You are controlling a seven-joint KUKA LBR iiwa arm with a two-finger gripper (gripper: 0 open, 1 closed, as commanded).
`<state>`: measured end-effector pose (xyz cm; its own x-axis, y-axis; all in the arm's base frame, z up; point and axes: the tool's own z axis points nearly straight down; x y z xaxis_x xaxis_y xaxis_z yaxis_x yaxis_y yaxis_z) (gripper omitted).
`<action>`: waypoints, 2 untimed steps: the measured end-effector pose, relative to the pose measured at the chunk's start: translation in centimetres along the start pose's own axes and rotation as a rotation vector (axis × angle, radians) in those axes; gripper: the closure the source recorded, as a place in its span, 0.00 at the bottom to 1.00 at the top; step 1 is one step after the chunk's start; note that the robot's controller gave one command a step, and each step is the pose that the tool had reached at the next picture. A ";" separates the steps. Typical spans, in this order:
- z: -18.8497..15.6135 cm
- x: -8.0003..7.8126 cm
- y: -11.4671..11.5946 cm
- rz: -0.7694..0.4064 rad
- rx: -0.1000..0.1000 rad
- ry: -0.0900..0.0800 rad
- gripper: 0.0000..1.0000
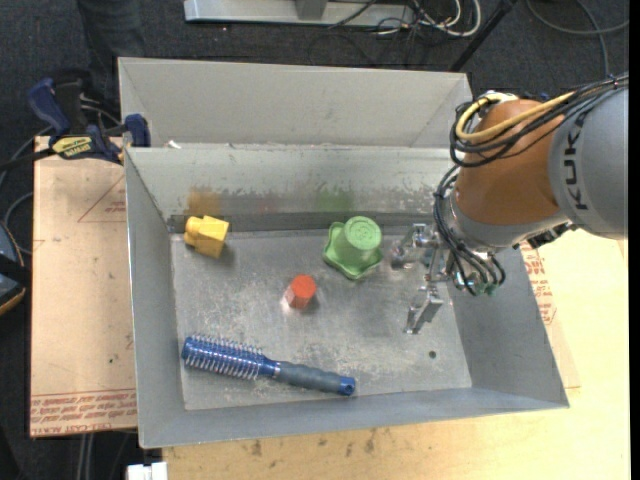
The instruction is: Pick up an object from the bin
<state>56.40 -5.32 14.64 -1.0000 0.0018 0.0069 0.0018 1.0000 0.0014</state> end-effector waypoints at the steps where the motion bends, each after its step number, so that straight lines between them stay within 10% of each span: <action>1: 6.0 -5.6 3.7 0.206 -0.001 -0.018 0.00; 2: 6.2 -9.6 11.8 -0.086 -0.001 -0.025 0.00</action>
Offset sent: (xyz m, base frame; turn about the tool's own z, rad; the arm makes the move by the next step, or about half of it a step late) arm 0.0598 0.0433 -0.0764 0.2126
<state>65.98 6.45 8.39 -0.9963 -0.0836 -0.0182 -0.0837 0.9965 0.0019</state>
